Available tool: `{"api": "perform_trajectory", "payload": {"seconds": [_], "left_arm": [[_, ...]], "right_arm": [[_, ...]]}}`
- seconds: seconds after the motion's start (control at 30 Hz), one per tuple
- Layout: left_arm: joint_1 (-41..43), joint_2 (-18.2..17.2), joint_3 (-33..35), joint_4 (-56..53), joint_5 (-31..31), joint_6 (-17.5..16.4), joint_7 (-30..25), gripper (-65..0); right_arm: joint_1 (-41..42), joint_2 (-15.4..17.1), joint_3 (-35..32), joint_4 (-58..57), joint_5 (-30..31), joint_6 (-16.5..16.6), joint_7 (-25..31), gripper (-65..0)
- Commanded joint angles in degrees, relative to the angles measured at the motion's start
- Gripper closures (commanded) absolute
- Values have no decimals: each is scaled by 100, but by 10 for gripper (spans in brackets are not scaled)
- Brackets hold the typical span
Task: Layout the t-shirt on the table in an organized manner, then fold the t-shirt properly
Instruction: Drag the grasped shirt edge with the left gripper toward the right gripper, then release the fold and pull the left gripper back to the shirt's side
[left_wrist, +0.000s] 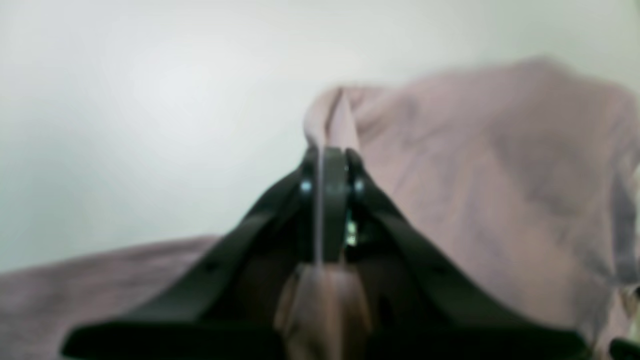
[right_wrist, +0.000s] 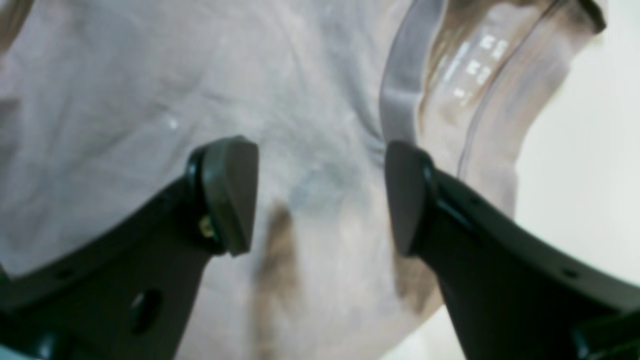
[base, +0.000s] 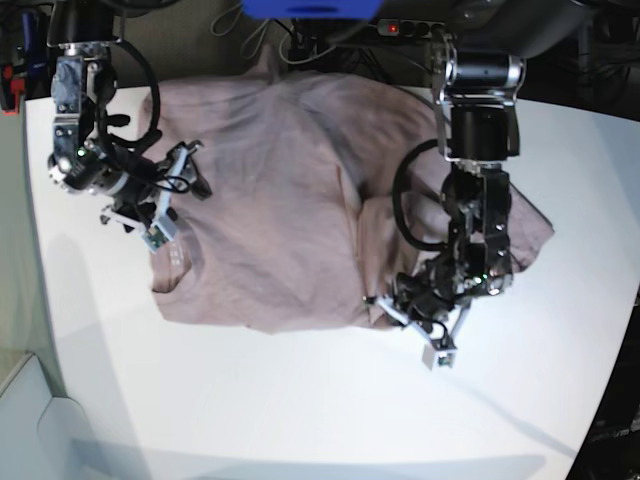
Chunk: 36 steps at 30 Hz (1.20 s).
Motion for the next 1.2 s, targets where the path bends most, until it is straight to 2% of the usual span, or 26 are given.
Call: {"api": "perform_trajectory", "payload": {"seconds": [0.0, 0.1, 0.27, 0.43, 0.57, 0.77, 1.0, 1.1, 1.17], "left_arm": [[-158, 107, 21, 436, -80, -73, -130, -1], [18, 151, 460, 1209, -80, -20, -130, -1], [440, 134, 1919, 2326, 96, -12, -130, -1], [739, 134, 3194, 2607, 1222, -12, -165, -1], [924, 134, 3897, 2642, 2066, -12, -183, -1], [1231, 107, 4750, 2590, 2751, -55, -139, -1], [1354, -411, 5700, 2651, 3138, -20, -121, -5], [1460, -728, 5717, 2933, 3120, -12, -130, -5], [1548, -886, 5489, 3337, 3103, -12, -130, -5]], "right_arm": [[47, 66, 24, 97, 107, -3, 130, -401], [38, 66, 24, 97, 107, -3, 130, -401], [38, 101, 59, 97, 107, -3, 130, -401], [29, 436, 112, 97, 107, -3, 130, -400], [-94, 559, 604, 106, 107, -3, 130, -403], [-85, 717, 1202, 150, 107, -3, 130, -403], [-76, 708, 1334, 159, 107, -3, 130, -403], [-94, 682, 1298, 159, 107, -3, 130, -403], [-94, 664, 1298, 150, 116, -3, 130, -403]]}}
